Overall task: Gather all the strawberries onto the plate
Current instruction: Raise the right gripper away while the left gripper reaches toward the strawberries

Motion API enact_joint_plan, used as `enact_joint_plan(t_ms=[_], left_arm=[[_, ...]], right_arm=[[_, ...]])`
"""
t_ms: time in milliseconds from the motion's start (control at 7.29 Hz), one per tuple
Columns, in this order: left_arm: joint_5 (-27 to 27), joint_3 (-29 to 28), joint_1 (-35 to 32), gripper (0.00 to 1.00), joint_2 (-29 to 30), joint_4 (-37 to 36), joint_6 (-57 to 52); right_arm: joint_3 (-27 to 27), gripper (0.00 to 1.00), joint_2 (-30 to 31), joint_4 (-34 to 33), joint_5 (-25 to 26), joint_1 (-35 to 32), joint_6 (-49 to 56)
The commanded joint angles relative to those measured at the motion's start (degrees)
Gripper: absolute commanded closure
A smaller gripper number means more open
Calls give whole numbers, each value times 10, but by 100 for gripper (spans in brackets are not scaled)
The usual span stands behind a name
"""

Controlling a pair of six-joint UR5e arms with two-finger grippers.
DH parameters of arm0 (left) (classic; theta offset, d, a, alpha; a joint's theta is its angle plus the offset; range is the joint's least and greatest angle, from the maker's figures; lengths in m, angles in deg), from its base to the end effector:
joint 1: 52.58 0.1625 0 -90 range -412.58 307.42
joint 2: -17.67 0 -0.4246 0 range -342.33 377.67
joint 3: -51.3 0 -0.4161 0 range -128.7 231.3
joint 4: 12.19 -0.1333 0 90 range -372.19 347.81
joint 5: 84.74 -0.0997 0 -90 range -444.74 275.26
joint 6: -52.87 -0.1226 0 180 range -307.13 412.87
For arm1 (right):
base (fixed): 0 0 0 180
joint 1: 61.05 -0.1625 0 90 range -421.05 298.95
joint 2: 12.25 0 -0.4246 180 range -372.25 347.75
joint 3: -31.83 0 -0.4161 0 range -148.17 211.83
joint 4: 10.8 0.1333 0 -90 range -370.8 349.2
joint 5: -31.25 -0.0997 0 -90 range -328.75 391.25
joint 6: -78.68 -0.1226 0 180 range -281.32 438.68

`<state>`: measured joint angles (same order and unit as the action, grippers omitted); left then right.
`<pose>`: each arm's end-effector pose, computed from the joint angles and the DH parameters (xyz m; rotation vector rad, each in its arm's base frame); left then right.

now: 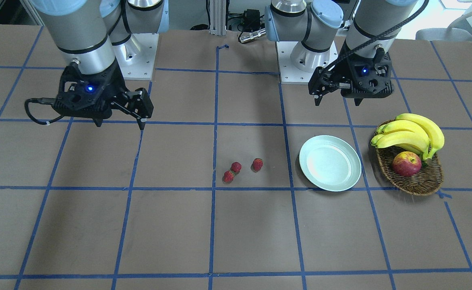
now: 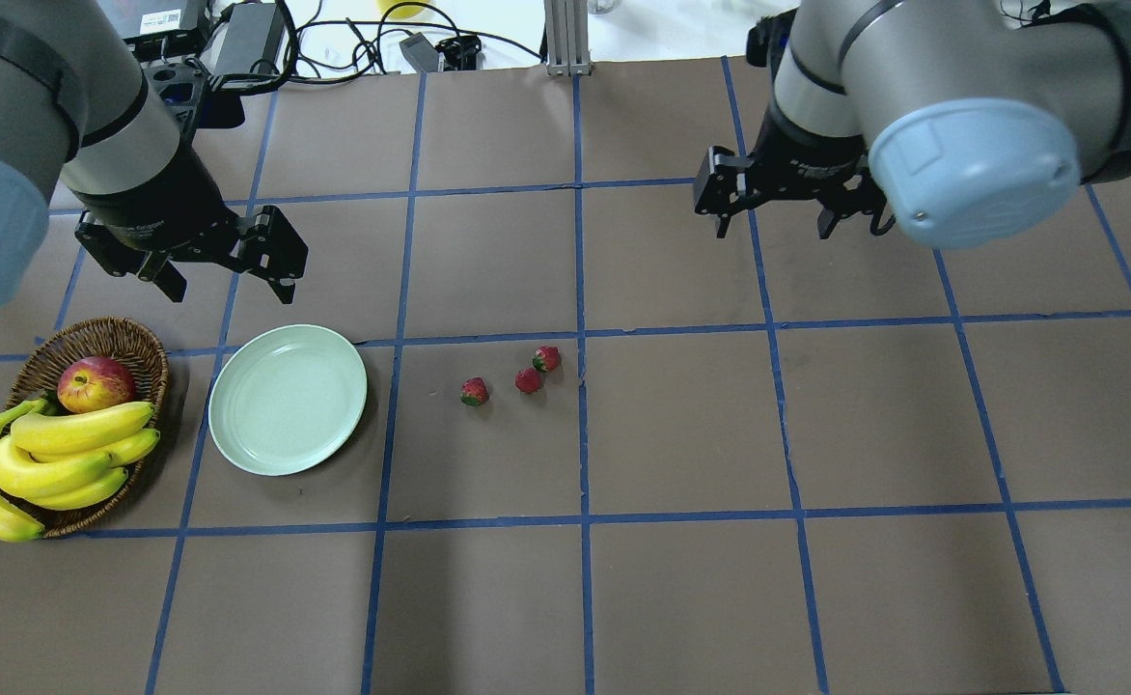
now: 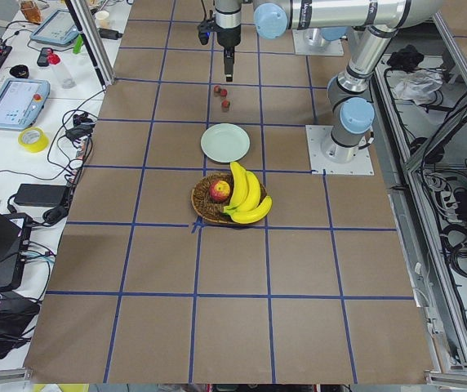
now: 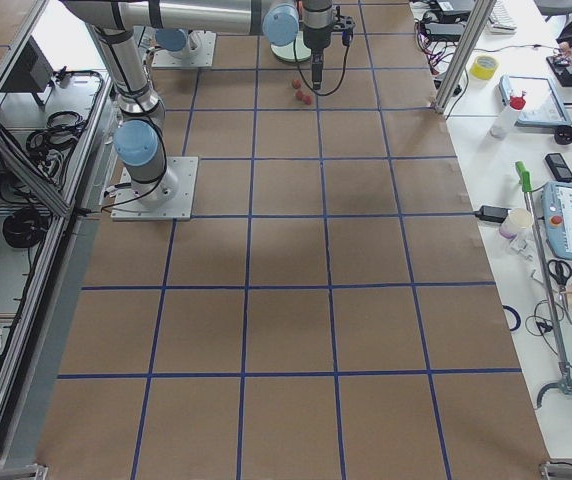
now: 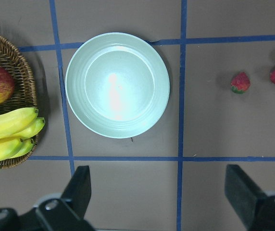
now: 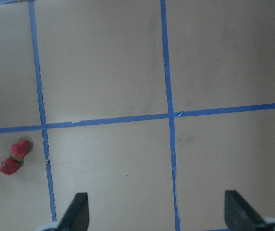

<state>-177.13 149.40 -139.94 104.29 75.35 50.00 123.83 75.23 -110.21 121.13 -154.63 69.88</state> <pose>-0.1057 -0.4898 0.4258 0.0075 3.1012 0.0642 0.1672 -0.5339 0.4402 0.1423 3.1243 -0.1324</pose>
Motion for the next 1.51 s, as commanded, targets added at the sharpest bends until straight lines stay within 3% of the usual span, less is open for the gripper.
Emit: enact_joint_plan(t_ms=[0,275,412,686,961,1235,1373], left_arm=[[54,51,-6,0,31,-95,31],[55,116,-40,0,65,-225,63],[87,118,-47,0,93,-260,75],[102,131,-55,0,135,-266,83],[98,171,-83,0,155,-345,84],[101,178,-94,0,186,-371,72],[103,179,-96,5,202,-387,68]], right_arm=[[-85,0,9,98,-1,22,14],[-99,0,9,93,6,28,82],[-98,0,9,104,17,31,91],[-83,0,9,98,16,44,127],[-80,0,20,95,16,43,130],[-78,0,19,78,14,43,127],[-78,0,20,71,17,45,127]])
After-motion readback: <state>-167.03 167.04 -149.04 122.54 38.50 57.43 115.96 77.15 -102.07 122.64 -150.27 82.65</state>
